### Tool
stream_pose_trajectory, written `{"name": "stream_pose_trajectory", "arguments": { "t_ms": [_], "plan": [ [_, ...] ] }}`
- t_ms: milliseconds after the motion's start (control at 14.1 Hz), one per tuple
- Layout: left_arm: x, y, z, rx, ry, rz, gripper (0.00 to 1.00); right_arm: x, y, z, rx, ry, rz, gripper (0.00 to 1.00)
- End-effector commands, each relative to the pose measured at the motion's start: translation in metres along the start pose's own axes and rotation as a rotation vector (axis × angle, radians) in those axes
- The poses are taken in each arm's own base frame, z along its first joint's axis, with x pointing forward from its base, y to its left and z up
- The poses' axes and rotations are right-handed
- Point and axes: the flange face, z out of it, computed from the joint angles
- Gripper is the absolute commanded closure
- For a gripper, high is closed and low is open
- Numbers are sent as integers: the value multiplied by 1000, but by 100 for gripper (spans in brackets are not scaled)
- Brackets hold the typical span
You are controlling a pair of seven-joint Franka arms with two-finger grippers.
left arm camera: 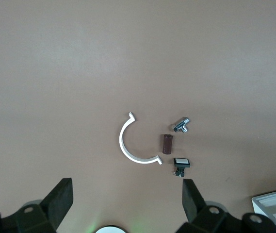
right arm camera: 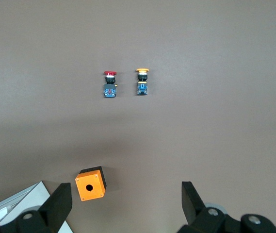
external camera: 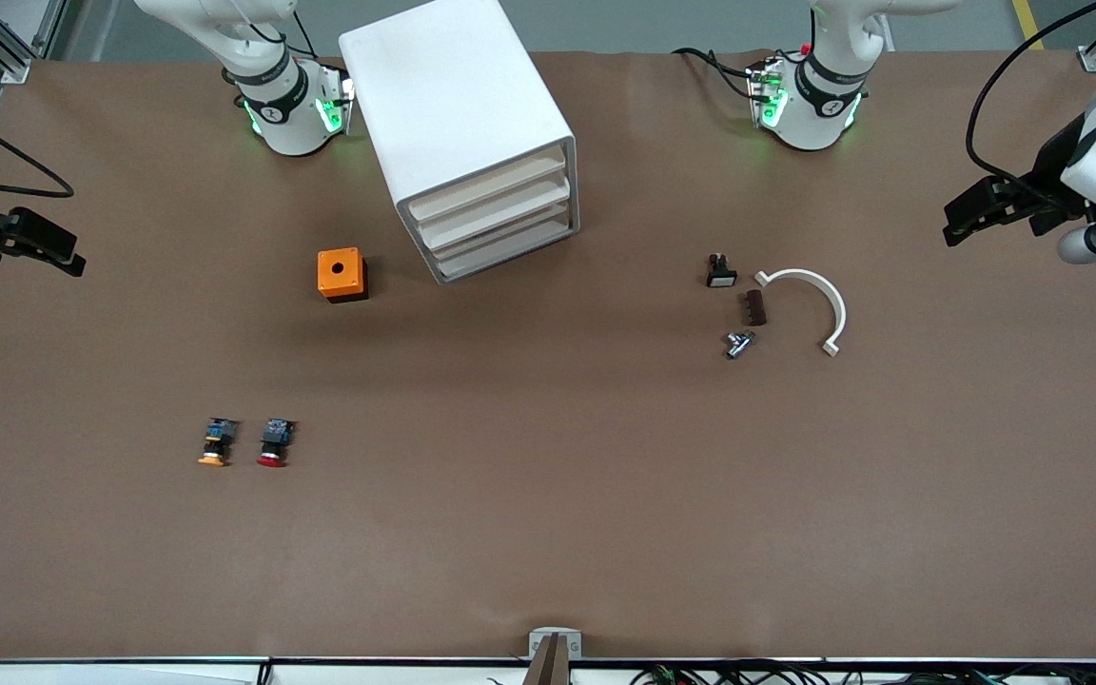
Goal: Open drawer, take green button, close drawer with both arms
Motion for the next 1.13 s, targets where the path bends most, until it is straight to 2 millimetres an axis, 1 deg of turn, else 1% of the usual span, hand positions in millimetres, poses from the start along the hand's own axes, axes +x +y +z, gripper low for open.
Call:
{"name": "stream_pose_trajectory", "arguments": {
  "t_ms": [0, 212, 354, 496, 567, 638, 708, 779, 921, 992, 1062],
  "plan": [
    [6, 2, 3, 1, -18, 6, 1, -10, 3, -4, -18, 8, 16, 0],
    [14, -2, 14, 7, -38, -4, 1, -10, 3, -4, -18, 8, 14, 0],
    [27, 2, 37, 12, -81, 1, 1, -11, 3, -4, -18, 5, 16, 0],
    [39, 14, 68, 10, -138, 7, 1, -10, 5, -3, -18, 4, 14, 0],
    [46, 29, 90, 16, -174, 27, 1, -10, 7, -3, -18, 4, 14, 0],
    [52, 43, 104, 18, -193, 45, 1, -10, 7, -3, -18, 4, 12, 0],
    [65, 52, 113, 7, -203, 43, 1, -10, 7, -3, -18, 4, 11, 0],
    [73, 64, 128, -25, -231, 22, 0, -10, 7, -3, -18, 3, 12, 0],
    [81, 97, 167, -30, -294, -28, 0, -10, 7, -3, -18, 3, 11, 0],
    [81, 120, 188, -16, -307, -15, 0, -10, 7, -3, -18, 3, 12, 0],
    [87, 133, 208, -21, -302, -29, 0, -10, 8, -3, -18, 1, 12, 0]
  ]
}}
